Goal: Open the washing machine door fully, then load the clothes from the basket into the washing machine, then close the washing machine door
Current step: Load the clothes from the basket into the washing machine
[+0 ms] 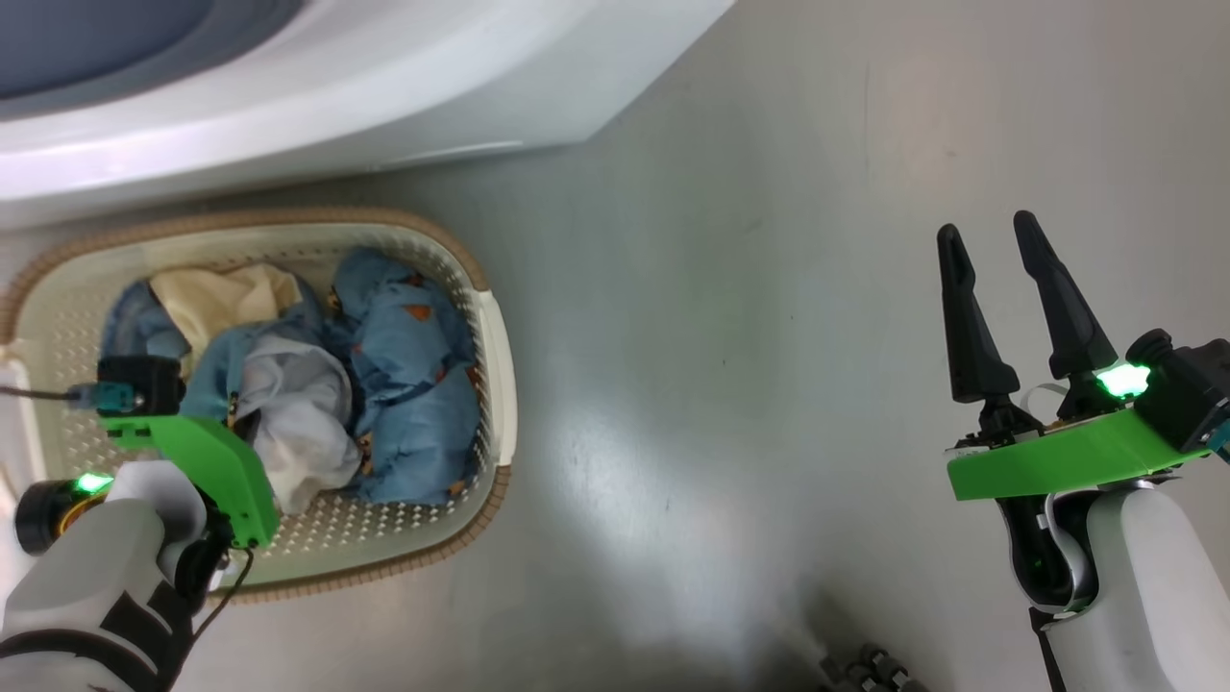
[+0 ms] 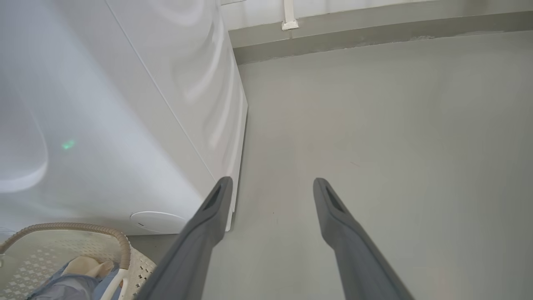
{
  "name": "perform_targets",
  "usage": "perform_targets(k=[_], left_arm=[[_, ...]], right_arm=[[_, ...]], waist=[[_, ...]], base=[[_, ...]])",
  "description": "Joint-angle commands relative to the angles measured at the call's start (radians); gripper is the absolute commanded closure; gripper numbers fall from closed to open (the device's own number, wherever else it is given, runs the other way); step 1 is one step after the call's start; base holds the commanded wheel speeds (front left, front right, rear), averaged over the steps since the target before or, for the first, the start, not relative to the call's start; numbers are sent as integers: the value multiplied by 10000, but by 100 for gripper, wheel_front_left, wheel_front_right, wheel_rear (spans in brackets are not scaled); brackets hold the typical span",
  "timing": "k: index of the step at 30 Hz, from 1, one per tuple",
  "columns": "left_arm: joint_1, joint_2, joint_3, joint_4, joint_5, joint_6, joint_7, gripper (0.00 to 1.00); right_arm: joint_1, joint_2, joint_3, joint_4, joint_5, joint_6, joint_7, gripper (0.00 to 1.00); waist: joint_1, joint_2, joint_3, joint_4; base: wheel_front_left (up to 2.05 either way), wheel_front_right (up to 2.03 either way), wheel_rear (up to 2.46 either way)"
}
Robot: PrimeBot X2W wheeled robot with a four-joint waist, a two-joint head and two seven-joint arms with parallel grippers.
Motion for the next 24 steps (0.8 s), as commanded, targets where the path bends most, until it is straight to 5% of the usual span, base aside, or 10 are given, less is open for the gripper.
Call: perform_targets(k=[1, 16, 24], left_arm=[[272, 281, 212, -47, -198, -15, -306, 100], [1405, 109, 648, -596, -1154, -15, -1771, 100], [2488, 342, 2843, -2162, 361, -15, -1786, 100]], right_arm=[[262, 7, 182, -142, -32, 27, -118, 0], [936, -224, 67, 276, 55, 27, -118, 0], [1716, -377, -30, 484, 96, 27, -118, 0]], waist=[[0, 0, -364, 151], [0, 0, -2564, 687], [0, 0, -3962, 997]], base=[[0, 0, 0], [0, 0, 0], [0, 0, 0]])
